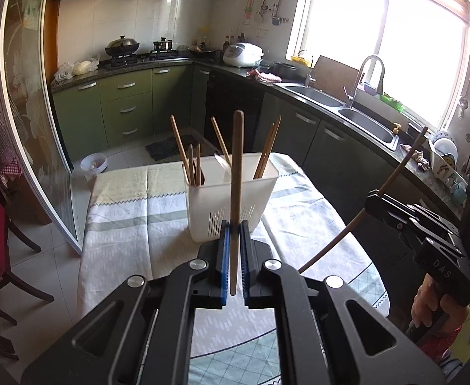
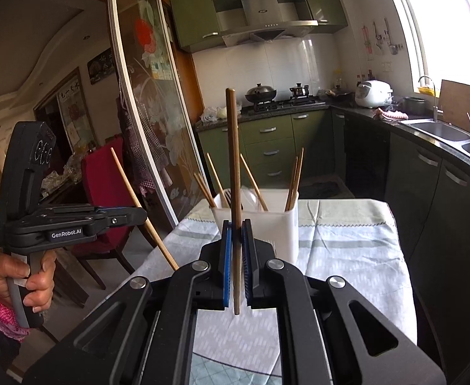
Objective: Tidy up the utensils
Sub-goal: 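Lower the chopsticks into the holder and open both grippers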
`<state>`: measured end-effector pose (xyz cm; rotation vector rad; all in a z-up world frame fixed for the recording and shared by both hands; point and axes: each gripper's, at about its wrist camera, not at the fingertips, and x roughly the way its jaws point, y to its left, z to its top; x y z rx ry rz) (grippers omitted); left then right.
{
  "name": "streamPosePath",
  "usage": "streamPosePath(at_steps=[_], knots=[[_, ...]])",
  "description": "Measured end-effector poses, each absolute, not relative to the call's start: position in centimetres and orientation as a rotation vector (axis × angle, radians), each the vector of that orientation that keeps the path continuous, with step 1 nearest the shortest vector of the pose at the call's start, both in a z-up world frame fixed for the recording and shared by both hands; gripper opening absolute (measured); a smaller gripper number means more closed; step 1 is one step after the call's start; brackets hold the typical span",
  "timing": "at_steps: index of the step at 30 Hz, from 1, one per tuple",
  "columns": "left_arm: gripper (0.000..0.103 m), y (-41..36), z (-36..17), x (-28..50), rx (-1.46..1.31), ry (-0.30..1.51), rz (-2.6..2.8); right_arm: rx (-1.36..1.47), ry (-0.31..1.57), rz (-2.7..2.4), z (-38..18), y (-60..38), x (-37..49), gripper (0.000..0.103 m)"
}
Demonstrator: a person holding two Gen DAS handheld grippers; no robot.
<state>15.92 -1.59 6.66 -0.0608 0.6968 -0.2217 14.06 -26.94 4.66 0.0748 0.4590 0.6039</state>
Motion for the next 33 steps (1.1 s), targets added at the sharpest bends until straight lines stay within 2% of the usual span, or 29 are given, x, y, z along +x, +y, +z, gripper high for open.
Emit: streamPosePath(at_steps=[10,15,19,23,33], knots=[[0.006,-4.5,15.7,17.8,0.009,0.479,-0.229,0.089,0.320,0.578,11.6,-25.8,18.5,0.007],[0.006,-5.0,17.3,20.7,-0.003,0.435,-0.195,0.078,0.275,0.531,13.4,-24.8,21.8,0.007],[0.006,-5.2,16.2,23.5,0.020,0.427,-0.140,0.071,0.285,0.500,13.0,-23.4,25.5,0.007],[0.006,-4.7,13.4,26.5,-0.008,0.491,-0.132,0.088,0.336,0.487,11.3,-22.5,29.4,0.007],[0.006,-4.0,6.4,29.9,0.005,0.661,-0.115,0.055,0.496,0.485,4.1,-20.7,33.0,0.008]])
